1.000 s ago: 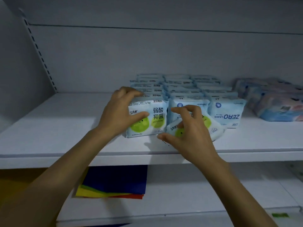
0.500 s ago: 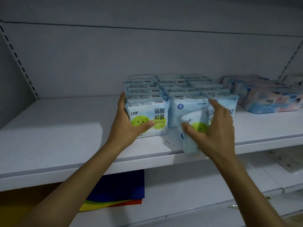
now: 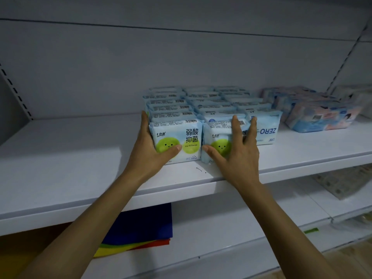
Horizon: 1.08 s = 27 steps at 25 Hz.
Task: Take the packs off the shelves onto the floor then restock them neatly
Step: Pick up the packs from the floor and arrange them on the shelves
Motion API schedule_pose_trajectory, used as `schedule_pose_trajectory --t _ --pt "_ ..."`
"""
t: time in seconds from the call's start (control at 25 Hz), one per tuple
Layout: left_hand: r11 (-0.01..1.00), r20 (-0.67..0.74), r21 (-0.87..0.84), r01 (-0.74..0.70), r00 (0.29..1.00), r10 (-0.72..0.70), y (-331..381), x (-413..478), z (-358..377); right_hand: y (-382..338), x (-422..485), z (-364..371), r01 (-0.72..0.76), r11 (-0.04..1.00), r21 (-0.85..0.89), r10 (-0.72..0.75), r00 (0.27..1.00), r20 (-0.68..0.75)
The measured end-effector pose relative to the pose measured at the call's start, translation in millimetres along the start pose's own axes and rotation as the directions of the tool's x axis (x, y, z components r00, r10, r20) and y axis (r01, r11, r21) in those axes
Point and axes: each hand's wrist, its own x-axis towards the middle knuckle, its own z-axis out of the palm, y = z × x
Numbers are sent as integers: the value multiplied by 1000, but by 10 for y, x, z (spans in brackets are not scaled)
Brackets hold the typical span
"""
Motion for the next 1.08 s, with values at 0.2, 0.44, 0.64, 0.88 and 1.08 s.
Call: schedule_pose_trajectory --t 0.2,0.44,0.64,0.88,1.08 --pt "679 -97 611 -407 813 574 119 -144 7 4 21 -107 163 980 -115 -181 970 -166" --pt "507 155 676 -535 775 612 312 -357 482 150 21 -130 497 849 -180 -519 847 -110" --pt "510 213 725 -464 854 475 643 -406 857 366 46 -677 485 854 -191 -510 853 -111" --pt "447 376 671 -592 791 483 1364 -581 2369 1609 -103 -1974 359 887 -291 -396 915 -77" --pt "445 458 534 -719 688 563 2171 -766 3845 3033 -333 -3210 140 872 -470 -204 975 -89"
